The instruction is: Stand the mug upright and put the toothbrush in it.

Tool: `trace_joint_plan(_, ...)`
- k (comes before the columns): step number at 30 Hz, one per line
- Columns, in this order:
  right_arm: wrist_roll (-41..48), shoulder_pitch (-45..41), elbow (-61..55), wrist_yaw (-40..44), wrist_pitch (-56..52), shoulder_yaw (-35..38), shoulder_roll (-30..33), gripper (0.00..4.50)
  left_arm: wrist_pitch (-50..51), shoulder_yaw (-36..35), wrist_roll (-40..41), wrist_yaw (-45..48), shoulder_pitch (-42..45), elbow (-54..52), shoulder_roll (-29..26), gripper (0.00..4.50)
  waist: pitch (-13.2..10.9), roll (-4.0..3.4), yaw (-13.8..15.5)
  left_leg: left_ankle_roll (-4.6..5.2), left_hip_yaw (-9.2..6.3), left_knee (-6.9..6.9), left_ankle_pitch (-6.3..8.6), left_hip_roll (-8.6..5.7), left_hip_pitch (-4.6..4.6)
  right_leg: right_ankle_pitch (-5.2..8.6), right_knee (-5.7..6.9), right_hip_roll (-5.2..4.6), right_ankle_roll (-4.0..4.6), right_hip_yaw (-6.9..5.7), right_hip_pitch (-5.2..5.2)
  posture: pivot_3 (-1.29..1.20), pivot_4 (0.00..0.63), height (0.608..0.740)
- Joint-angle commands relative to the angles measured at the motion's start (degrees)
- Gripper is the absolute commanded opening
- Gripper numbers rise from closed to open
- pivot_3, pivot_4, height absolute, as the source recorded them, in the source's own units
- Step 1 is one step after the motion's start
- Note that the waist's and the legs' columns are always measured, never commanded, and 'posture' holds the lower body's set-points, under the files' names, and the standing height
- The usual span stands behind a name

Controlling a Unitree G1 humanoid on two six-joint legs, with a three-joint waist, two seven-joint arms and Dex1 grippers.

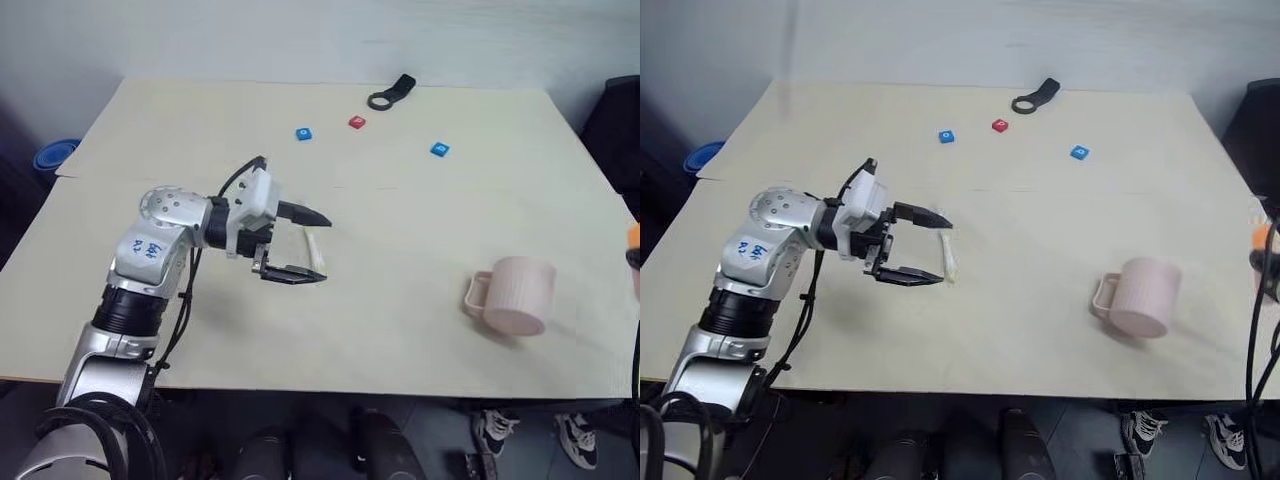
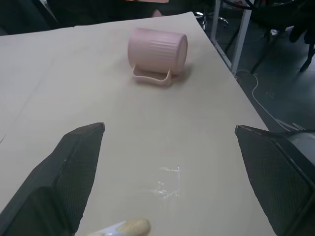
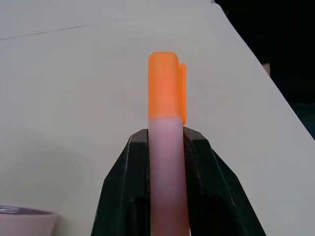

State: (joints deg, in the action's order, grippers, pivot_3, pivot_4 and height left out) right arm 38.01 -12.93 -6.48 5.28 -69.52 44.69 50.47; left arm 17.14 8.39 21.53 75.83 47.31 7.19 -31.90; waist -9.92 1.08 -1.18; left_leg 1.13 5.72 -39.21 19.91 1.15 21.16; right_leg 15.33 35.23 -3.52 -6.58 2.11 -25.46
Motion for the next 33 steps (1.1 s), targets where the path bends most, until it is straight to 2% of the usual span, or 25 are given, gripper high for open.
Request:
trace_joint_plan(1, -1.8, 2.7, -2.1, 0.4, 4.6, 3.7, -3.7, 1.84, -2.7, 0.6, -0.8, 1.0, 3.7, 2.2, 1.8, 4.5, 0.0, 0.0, -0.2, 0.15, -0.08, 0.01, 0.0, -0.08, -0.01, -0.04, 0.02, 0.0, -0.03, 0.04, 0.05, 0.0, 0.15, 0.74)
trace_joint_plan(4, -3.2, 5.1, -3.2, 1.3, 7.3, 5.1, -4.5, 2.84, -4.1, 1.0, -1.6, 1.5, 5.4, 4.4, 2.9, 4.5, 0.0, -0.31, -0.5, 0.26, -0.13, 0.02, -0.02, -0.18, -0.01, -0.11, 0.09, -0.04, -0.05, 0.16, 0.05, 0.0, 0.15, 0.74)
trace_joint_plan(7, -1.6, 5.9, -8.1, 2.8, 4.8, 8.1, -2.6, 3.8, -4.0, 0.8, -1.2, 2.6, 6.4, 5.5, 3.3, 4.5, 0.0, -0.6, -0.4, 0.1, -0.14, 0.04, -0.11, -0.18, 0.04, -0.1, 0.12, -0.02, -0.06, 0.17, -0.03, 0.0, 0.15, 0.74)
trace_joint_plan(10, 6.3, 0.9, -20.1, 2.2, -5.2, 9.7, -1.3, 3.8, -5.0, 1.0, -1.7, 4.1, 7.1, 7.2, 2.9, 4.5, 0.0, -0.63, -0.7, 0.02, -0.15, 0.07, -0.15, -0.13, 0.06, -0.1, 0.28, -0.02, -0.06, 0.17, -0.06, 0.0, 0.15, 0.74)
trace_joint_plan(13, 11.6, -7.0, -29.0, -1.0, -14.6, 7.6, -4.1, 3.8, -6.1, 0.8, -2.4, 4.8, 7.8, 9.1, 2.8, 4.5, 0.0, -0.53, -0.8, 0.04, -0.21, 0.06, -0.14, -0.07, 0.02, -0.1, 0.3, -0.01, -0.06, 0.15, -0.05, 0.0, 0.15, 0.74)
trace_joint_plan(15, 14.4, -13.1, -35.1, -4.9, -21.0, 4.3, -13.1, 3.43, -6.4, 0.6, -2.4, 5.2, 7.4, 9.4, 2.4, 4.5, 0.1, -0.35, -0.5, 0.17, -0.41, 0.06, -0.07, -0.05, 0.04, -0.07, 0.28, -0.02, 0.0, -0.01, -0.03, 0.0, 0.15, 0.74)
trace_joint_plan(18, 16.4, -10.4, -40.7, -8.5, -23.0, -2.3, -21.9, 2.59, -6.9, 0.9, -2.8, 5.3, 6.3, 8.7, 2.2, 4.5, 0.2, -0.26, -0.3, 0.0, -0.58, 0.06, -0.1, 0.05, 0.16, -0.01, 0.38, -0.04, 0.12, 0.0, -0.04, 0.0, 0.15, 0.74)
trace_joint_plan(20, 15.7, -6.2, -41.8, -11.2, -23.0, -5.6, -26.3, 2.59, -7.7, 1.2, -3.6, 4.6, 5.8, 8.7, 2.4, 4.5, 0.1, -0.38, 0.4, -0.12, -0.64, 0.06, -0.19, -0.04, 0.37, 0.0, 0.36, -0.17, 0.13, 0.0, -0.16, 0.0, 0.15, 0.74)
trace_joint_plan(23, 12.7, -1.5, -43.7, -15.0, -23.0, -9.5, -28.9, 2.59, -7.3, 0.9, -3.8, 3.7, 5.2, 7.8, 2.5, 4.5, 0.1, -0.38, 1.0, -0.02, -0.53, 0.04, -0.13, -0.2, 0.48, 0.0, 0.26, -0.25, 0.13, -0.19, -0.24, 0.0, 0.15, 0.74)
trace_joint_plan(27, 8.7, -0.7, -45.5, -18.0, -23.0, -12.6, -31.5, 2.59, -6.2, 0.6, -3.6, 3.0, 4.3, 5.5, 1.9, 4.5, 0.1, -0.36, 0.9, 0.36, -0.33, -0.07, -0.11, -0.53, 0.48, -0.05, 0.2, -0.68, 0.03, -0.22, -0.2, 0.0, 0.15, 0.74)
trace_joint_plan(33, 2.7, -0.7, -46.7, -17.7, -22.9, -17.7, -31.4, 2.59, -3.8, -0.4, -2.8, 2.1, 2.8, 2.0, 0.2, 4.5, 0.1, -0.35, 0.6, 0.38, -0.4, -0.07, -0.16, -0.51, 0.38, -0.11, 0.23, -0.65, -0.07, -0.28, -0.11, 0.0, 0.15, 0.74)
